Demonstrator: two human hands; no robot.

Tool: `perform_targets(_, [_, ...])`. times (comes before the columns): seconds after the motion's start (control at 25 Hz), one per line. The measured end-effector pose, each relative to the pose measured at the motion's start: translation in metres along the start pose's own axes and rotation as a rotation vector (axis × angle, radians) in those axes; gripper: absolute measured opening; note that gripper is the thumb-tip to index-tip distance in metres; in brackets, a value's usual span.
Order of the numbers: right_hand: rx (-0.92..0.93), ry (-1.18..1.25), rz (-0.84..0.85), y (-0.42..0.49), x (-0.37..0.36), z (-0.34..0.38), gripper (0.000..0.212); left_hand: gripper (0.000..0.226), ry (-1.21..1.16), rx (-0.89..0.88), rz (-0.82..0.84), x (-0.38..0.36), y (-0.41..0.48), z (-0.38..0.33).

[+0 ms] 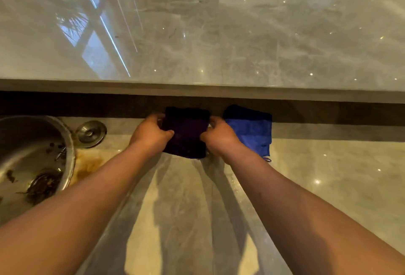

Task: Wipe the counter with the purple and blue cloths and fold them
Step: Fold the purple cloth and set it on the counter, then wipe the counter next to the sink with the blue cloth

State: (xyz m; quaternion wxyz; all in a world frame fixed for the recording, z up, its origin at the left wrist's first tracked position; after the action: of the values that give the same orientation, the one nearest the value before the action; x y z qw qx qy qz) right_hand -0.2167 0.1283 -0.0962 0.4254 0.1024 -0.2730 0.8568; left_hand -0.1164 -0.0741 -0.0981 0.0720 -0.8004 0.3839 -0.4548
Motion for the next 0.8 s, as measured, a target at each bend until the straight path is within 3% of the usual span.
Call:
perform_targets(0.08, [-0.009, 0.072, 0.064, 0.0, -0.002, -0.014, 0.064, 0.04, 0.152, 0.01, 0.029, -0.014, -0.004, 0.005])
perform_targets(0.16, [0.03, 0.155, 0.04, -0.008, 0.015, -0.022, 0.044, 0.045, 0.37, -0.096, -0.106, -0.014, -0.021, -0.01])
perform_targets(0.24, [0.136, -0.009, -0.183, -0.023, 0.066, -0.025, 0.027, 0.048, 0.466, -0.404, -0.24, -0.025, -0.061, -0.056])
perform_targets(0.36, [0.109, -0.144, -0.486, -0.053, 0.141, -0.057, 0.027, 0.05, 0.491, -0.753, 0.007, -0.097, -0.113, -0.109])
perform_targets(0.48, [-0.113, -0.121, -0.42, -0.058, 0.16, -0.099, 0.045, 0.063, 0.758, -0.764, 0.159, -0.16, -0.114, -0.12])
perform_targets(0.64, [-0.062, -0.086, -0.316, -0.051, 0.152, -0.102, 0.033, 0.035, 1.01, -0.83, 0.001, -0.181, -0.102, -0.125])
perform_targets(0.72, [-0.044, -0.062, -0.321, -0.052, 0.151, -0.101, 0.032, 0.028, 1.001, -0.824, -0.024, -0.181, -0.1, -0.129])
perform_targets(0.8, [-0.022, -0.033, -0.346, -0.056, 0.153, -0.098, 0.03, 0.024, 0.788, -0.767, -0.004, -0.167, -0.104, -0.135])
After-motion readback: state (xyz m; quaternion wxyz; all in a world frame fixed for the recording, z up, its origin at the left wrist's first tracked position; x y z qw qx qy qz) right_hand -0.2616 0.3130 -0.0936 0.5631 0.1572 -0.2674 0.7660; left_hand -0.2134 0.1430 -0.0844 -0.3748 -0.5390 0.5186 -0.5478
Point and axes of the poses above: each hand's wrist, its own y-axis towards the middle knuckle, its own x-axis out of the back of the hand, z = x × y, the point moved 10 cm from there along y, towards the middle knuckle, and after that the axes turned 9 degrees about x, right-handed, at the moved point
